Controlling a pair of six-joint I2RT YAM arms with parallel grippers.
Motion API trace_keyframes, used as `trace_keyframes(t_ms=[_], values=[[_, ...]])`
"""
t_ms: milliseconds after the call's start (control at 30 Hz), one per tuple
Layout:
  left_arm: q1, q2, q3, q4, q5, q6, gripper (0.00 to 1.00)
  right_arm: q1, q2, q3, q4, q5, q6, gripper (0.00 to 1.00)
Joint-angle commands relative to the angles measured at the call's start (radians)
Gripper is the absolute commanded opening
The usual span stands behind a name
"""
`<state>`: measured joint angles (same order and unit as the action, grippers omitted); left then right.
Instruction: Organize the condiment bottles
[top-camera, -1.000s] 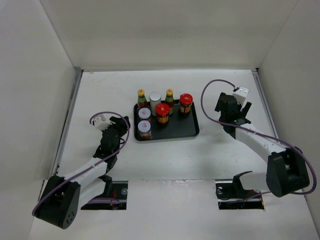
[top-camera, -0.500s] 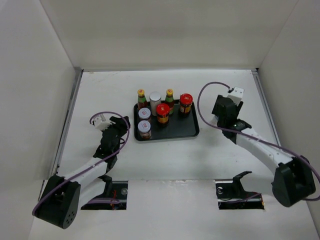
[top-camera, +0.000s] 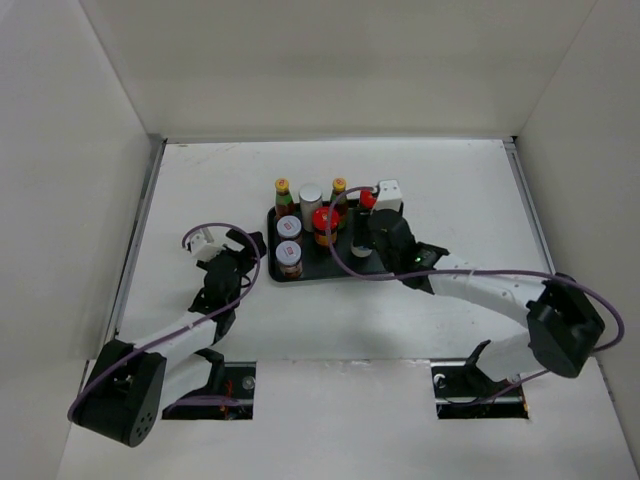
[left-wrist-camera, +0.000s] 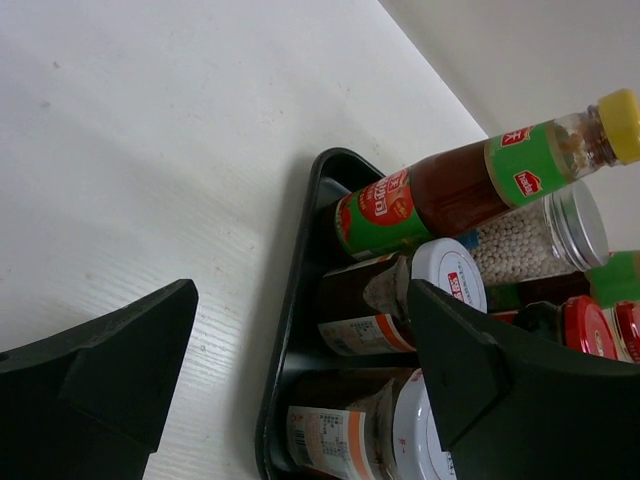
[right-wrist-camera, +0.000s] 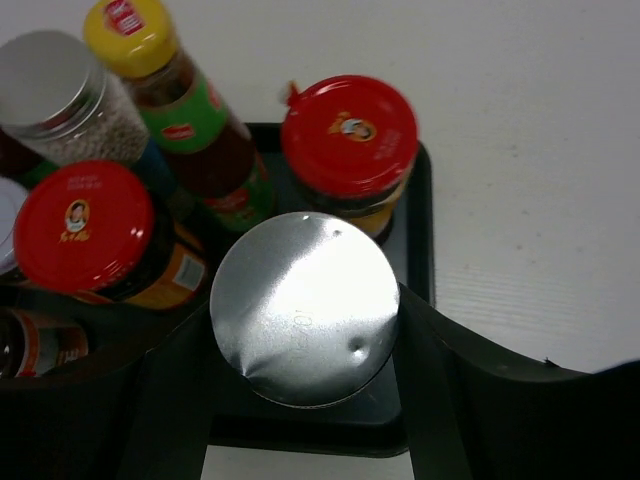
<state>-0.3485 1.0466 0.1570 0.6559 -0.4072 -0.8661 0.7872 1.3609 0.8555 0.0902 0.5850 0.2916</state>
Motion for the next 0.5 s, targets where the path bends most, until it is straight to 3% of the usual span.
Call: trace_keyframes(t_ms=[0, 67, 167, 333, 467], values=[[0.016, -0.026, 0.018, 0.040, -0.010, 0.006, 0.91, 0.040, 0.049, 0.106, 0.192, -0.014, -0.040, 0.55], [0.024, -0.043, 0.012, 0.039, -0.010, 0.006, 0.98, 0.050, 0.090, 0.126, 0.207, -0.010, -0.058, 0.55], [0.032, -0.042, 0.012, 0.033, -0.022, 0.006, 1.00, 0.062, 0.136, 0.139, 0.221, 0.010, -0.078, 0.57], [0.036, -0.031, 0.026, 0.008, -0.027, 0.003, 1.00, 0.066, 0.168, 0.134, 0.232, 0.033, -0.091, 0.78], [0.036, -0.016, 0.027, 0.008, -0.031, -0.004, 1.00, 0.066, 0.173, 0.119, 0.235, 0.030, -0.091, 0.88]])
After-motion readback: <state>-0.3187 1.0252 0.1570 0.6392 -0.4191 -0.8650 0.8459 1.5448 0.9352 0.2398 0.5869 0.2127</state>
